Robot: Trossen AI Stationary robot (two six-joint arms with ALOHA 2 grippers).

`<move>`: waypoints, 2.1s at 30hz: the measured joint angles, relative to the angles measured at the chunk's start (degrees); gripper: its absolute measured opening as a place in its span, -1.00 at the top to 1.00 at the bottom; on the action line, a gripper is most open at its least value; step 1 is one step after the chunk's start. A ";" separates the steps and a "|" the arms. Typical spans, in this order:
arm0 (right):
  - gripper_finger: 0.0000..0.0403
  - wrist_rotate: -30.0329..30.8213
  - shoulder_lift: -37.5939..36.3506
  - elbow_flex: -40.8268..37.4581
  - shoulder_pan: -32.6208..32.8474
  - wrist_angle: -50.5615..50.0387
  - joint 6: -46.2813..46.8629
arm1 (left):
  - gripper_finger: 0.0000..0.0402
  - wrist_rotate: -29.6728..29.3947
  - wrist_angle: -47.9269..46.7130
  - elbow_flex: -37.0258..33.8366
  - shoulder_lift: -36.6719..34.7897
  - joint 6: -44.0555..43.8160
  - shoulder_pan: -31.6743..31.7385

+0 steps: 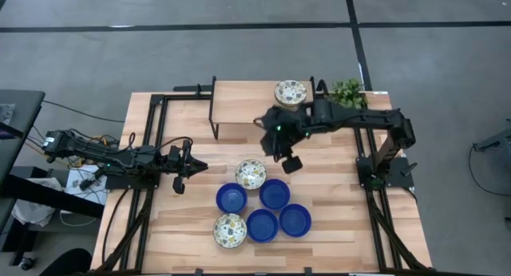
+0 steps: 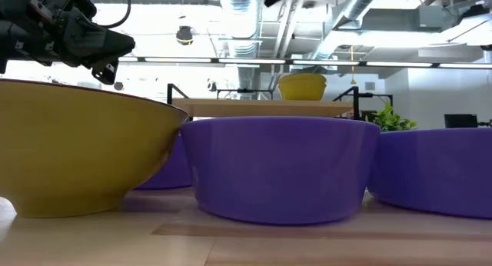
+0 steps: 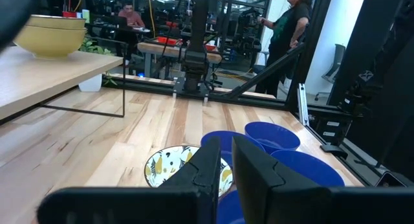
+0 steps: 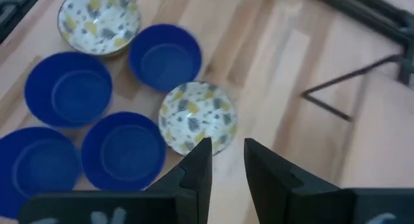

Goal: Pick & Place Mini bowls
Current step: Stack the bowl on top of the yellow bowl on the shelf

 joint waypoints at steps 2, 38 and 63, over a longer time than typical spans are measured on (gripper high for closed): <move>0.59 0.04 -0.02 -1.96 1.09 0.70 0.02 | 0.81 0.00 0.00 -0.01 0.02 0.00 -0.02; 0.59 0.27 1.47 -24.48 3.66 19.77 -24.73 | 0.81 0.02 -0.02 0.00 0.00 -0.03 -0.01; 0.59 7.89 9.88 -23.63 1.95 17.56 -38.96 | 0.81 0.02 0.87 -0.01 1.09 0.01 -0.04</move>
